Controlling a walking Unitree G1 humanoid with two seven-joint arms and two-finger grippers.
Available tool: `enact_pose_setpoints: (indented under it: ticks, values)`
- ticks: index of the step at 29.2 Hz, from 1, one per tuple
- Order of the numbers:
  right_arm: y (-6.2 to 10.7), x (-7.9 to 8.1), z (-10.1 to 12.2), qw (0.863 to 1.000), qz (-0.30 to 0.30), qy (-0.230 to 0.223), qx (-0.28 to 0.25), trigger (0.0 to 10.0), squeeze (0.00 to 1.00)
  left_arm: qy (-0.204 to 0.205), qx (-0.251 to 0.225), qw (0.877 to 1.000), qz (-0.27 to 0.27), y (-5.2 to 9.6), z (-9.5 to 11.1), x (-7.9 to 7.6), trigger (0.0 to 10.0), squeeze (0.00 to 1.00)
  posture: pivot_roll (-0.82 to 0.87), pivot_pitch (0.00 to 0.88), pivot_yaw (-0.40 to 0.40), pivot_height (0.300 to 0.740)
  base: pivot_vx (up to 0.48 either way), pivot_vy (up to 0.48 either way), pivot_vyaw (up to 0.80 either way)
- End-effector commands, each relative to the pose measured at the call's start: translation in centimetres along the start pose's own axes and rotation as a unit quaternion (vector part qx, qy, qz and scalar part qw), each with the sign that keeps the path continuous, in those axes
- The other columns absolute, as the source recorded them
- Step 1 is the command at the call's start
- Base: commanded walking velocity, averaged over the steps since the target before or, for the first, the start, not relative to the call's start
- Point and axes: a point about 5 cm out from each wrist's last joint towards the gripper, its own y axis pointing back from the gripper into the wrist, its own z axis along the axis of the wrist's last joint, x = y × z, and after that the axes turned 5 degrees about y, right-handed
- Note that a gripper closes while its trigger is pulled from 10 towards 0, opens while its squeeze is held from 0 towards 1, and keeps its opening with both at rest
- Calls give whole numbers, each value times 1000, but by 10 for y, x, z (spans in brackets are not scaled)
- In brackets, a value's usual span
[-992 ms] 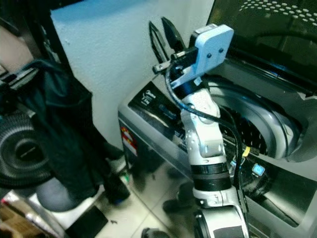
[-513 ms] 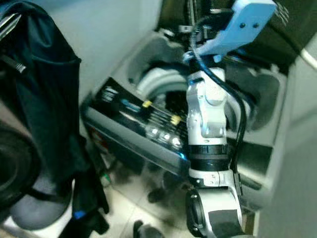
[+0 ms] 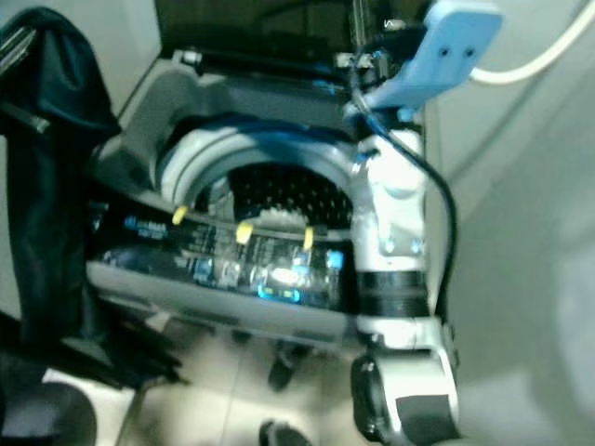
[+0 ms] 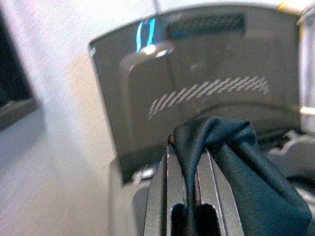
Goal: Clothes washing
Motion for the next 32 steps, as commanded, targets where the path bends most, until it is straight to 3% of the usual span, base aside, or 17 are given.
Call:
enact_pose_setpoints:
  ticks: [1, 16, 20, 26, 32]
  values:
    - [-1, 2, 1, 1000, 0, -5, -6, 10000, 0, -7, -12, 1000, 4, 1, 5, 1, 10000, 0, 158, 46, 52, 740, 0, 0, -775]
    - [-3, 2, -1, 1000, -2, -9, -2, 10000, 0, -1, -16, 1000, 17, 2, 4, 6, 10000, 0, 157, 41, 46, 740, 0, 0, -775]
    - [-4, 2, -2, 1000, 0, -10, -1, 10000, 0, 8, -15, 1000, 23, 3, 4, 6, 10000, 0, 158, 39, 42, 740, 0, 381, -639]
    - [-3, 7, -4, 1000, 11, -7, 3, 10000, 0, -1, -18, 1000, 26, 3, 5, 7, 10000, 0, 159, 40, 42, 740, 0, 431, 0]
    - [-3, 9, -4, 1000, 15, -8, 3, 10000, 0, -9, -21, 999, 23, 3, 5, 8, 10000, 0, 159, 51, 45, 740, 0, 0, 0]
